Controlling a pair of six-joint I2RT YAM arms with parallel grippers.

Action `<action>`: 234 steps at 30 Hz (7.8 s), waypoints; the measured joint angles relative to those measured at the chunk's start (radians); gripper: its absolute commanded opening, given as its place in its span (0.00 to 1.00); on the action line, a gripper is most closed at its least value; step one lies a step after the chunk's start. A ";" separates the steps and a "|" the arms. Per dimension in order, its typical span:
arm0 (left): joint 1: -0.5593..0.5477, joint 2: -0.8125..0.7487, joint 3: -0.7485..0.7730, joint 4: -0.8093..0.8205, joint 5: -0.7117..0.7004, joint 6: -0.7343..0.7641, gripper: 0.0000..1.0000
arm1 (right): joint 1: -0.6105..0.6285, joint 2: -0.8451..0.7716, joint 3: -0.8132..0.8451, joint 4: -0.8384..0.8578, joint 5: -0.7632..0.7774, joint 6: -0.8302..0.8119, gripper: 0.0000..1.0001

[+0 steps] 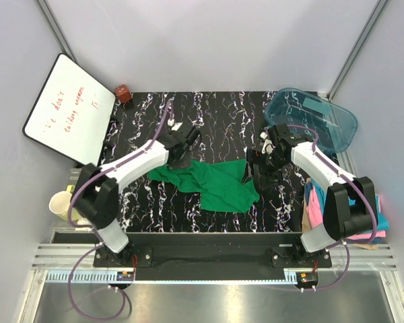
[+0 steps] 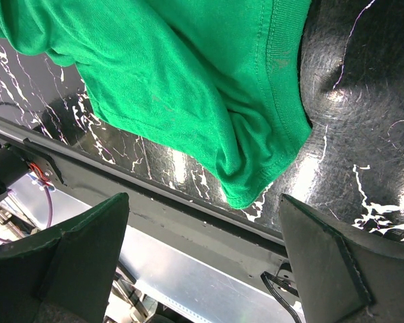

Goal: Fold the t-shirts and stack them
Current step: Flatten out the tshirt

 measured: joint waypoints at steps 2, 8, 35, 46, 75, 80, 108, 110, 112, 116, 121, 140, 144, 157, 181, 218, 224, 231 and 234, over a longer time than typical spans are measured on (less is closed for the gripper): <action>0.000 -0.043 0.029 -0.025 -0.026 0.004 0.00 | 0.000 0.000 0.000 0.000 0.000 0.000 1.00; 0.011 -0.137 0.103 -0.066 -0.084 0.014 0.00 | 0.000 0.005 0.000 0.000 0.000 -0.003 1.00; 0.166 -0.149 0.176 -0.158 -0.156 0.051 0.00 | 0.011 0.140 -0.039 -0.055 -0.030 0.051 0.97; 0.171 -0.145 0.172 -0.160 -0.155 0.066 0.00 | 0.363 -0.208 0.120 -0.088 0.259 0.061 1.00; 0.236 -0.153 0.129 -0.180 -0.140 0.092 0.00 | 0.720 0.341 0.213 -0.016 0.715 0.055 0.57; 0.246 -0.153 0.129 -0.180 -0.140 0.105 0.00 | 0.720 0.394 0.224 -0.017 0.750 0.059 0.48; 0.271 -0.138 0.129 -0.179 -0.140 0.145 0.00 | 0.720 0.464 0.343 -0.083 0.818 0.068 0.31; 0.272 -0.134 0.129 -0.179 -0.140 0.146 0.00 | 0.720 0.469 0.362 -0.088 0.814 0.060 0.31; 0.273 -0.131 0.129 -0.179 -0.140 0.148 0.00 | 0.720 0.470 0.371 -0.087 0.805 0.053 0.31; 0.274 -0.127 0.129 -0.179 -0.140 0.152 0.00 | 0.720 0.469 0.381 -0.077 0.750 0.034 0.32; 0.274 -0.127 0.130 -0.179 -0.140 0.153 0.00 | 0.720 0.469 0.386 -0.058 0.666 0.005 0.32; 0.274 -0.127 0.130 -0.179 -0.141 0.156 0.00 | 0.720 0.562 0.413 -0.047 0.811 0.000 0.15; 0.274 -0.127 0.130 -0.179 -0.141 0.156 0.00 | 0.720 0.563 0.413 -0.047 0.835 0.002 0.00; 0.274 -0.127 0.130 -0.179 -0.141 0.156 0.00 | 0.720 0.488 0.394 -0.053 0.876 0.006 0.00; 0.274 -0.100 0.175 -0.185 -0.142 0.183 0.00 | 0.289 0.627 0.734 0.075 1.069 -0.217 0.49; 0.274 0.024 0.266 -0.215 -0.140 0.194 0.00 | 0.261 0.486 0.549 0.104 0.710 -0.230 0.62; 0.274 0.024 0.266 -0.216 -0.140 0.194 0.00 | 0.261 0.536 0.544 0.104 0.715 -0.222 0.58; 0.274 0.024 0.266 -0.220 -0.141 0.198 0.00 | 0.261 0.577 0.541 0.100 0.734 -0.212 0.34; 0.274 0.024 0.266 -0.224 -0.141 0.201 0.00 | 0.261 0.577 0.542 0.105 0.736 -0.213 0.21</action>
